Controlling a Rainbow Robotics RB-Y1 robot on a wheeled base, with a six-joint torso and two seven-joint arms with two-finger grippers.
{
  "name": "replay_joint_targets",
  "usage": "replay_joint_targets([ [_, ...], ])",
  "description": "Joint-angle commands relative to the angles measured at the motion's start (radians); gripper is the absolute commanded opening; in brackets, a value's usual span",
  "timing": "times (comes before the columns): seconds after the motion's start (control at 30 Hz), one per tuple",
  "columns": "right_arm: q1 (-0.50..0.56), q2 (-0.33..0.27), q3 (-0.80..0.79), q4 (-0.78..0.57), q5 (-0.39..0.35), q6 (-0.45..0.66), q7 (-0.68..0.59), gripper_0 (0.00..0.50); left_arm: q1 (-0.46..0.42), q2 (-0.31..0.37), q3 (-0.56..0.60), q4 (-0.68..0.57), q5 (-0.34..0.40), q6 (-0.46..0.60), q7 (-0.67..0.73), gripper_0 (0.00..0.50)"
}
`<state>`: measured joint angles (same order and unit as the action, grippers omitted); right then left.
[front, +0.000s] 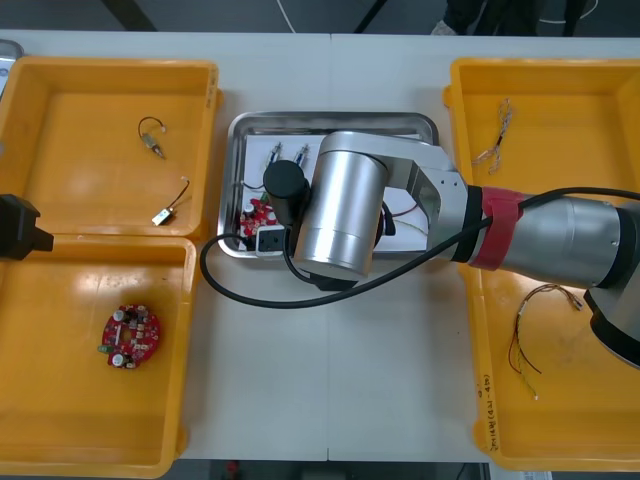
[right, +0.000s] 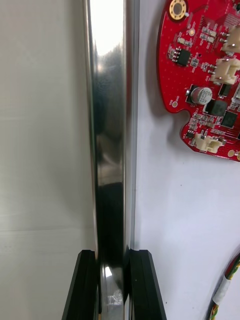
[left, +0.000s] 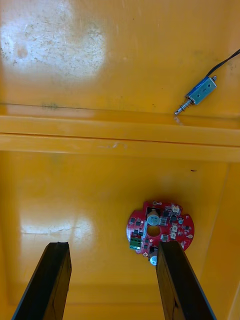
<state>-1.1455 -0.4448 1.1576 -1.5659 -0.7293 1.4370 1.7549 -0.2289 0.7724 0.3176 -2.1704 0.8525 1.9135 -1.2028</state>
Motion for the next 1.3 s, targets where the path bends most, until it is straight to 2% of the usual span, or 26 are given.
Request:
replay_joint_targets([
  [0.03,-0.097,-0.019,0.01,0.043,-0.038,-0.033,0.08,0.0,0.002,0.01,0.029,-0.032,0.008,0.006,-0.066,0.5],
  [0.37,-0.149,-0.019,0.01,0.119,-0.038,-0.082,0.133,0.0,0.002,0.01,0.029,-0.032,0.008,0.006,-0.066,0.5],
  [0.7,-0.188,-0.019,0.008,0.201,-0.007,-0.155,0.176,0.0,0.002,0.01,0.029,-0.032,0.008,0.006,-0.066,0.5],
  [1.3,-0.221,-0.017,0.002,0.314,-0.007,-0.268,0.233,0.0,0.002,0.01,0.029,-0.032,0.008,0.006,-0.066,0.5],
])
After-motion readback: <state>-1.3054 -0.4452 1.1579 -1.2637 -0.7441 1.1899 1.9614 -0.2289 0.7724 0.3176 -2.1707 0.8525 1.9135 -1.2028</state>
